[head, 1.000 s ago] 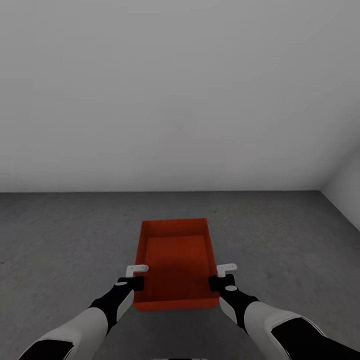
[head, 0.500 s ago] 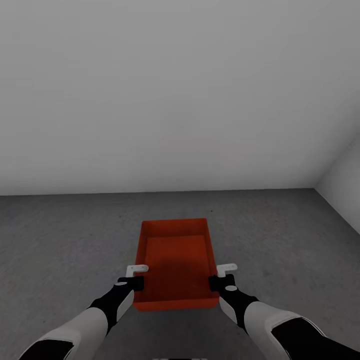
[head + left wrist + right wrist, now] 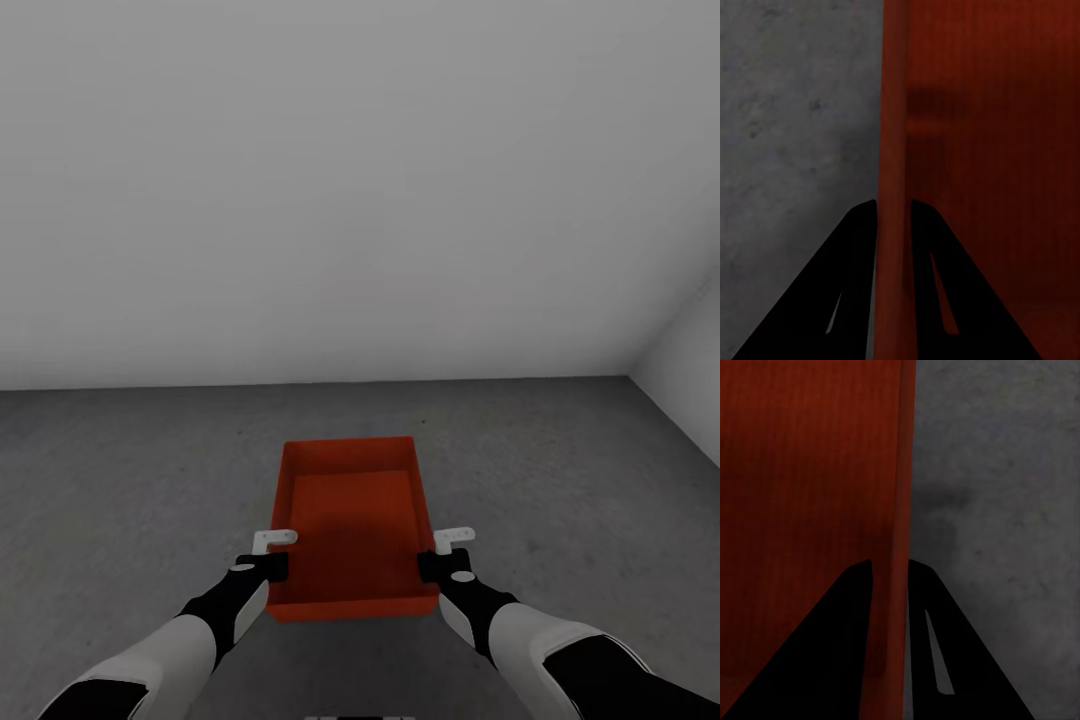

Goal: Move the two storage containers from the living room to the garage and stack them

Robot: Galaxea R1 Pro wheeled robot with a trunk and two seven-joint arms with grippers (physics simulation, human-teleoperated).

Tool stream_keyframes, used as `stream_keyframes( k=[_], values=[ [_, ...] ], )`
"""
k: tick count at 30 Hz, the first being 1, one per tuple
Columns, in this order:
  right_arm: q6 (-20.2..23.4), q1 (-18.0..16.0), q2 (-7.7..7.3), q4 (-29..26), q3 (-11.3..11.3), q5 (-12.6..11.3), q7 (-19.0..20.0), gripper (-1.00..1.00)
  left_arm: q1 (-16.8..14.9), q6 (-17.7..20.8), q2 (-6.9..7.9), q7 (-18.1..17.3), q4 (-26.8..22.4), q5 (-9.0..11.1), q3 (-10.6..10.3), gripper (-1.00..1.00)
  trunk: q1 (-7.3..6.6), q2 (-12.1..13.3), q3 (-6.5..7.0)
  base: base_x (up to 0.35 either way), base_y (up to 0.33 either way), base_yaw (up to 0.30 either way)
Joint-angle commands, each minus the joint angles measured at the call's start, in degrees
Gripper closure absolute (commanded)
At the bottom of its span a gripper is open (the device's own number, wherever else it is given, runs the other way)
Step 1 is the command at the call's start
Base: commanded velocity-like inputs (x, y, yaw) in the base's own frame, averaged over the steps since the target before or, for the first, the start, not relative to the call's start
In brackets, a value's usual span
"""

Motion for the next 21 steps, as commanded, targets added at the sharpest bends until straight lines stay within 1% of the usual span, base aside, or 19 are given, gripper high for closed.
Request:
stream_keyframes(
  k=[1,14,21],
  values=[
    [-0.09,-0.02,1.26,0.02,-4.74,-0.17,0.59,1.00,0.00,0.38,-0.02,1.77,-0.31,-0.82,2.12,1.00,-0.01,-0.02,-0.04,0.000,0.000,0.000],
    [-0.09,-0.02,1.19,0.02,-4.74,-0.17,0.64,1.00,0.00,0.40,-0.06,1.77,-0.31,-0.78,2.19,1.00,-0.01,-0.02,-0.04,0.000,0.000,0.000],
    [-0.05,-0.02,1.19,0.02,-4.74,-0.17,0.64,1.00,0.00,0.45,-0.04,1.77,-0.17,-0.78,2.19,1.00,1.53,-2.82,-1.30,0.000,0.000,0.000]
  ],
)
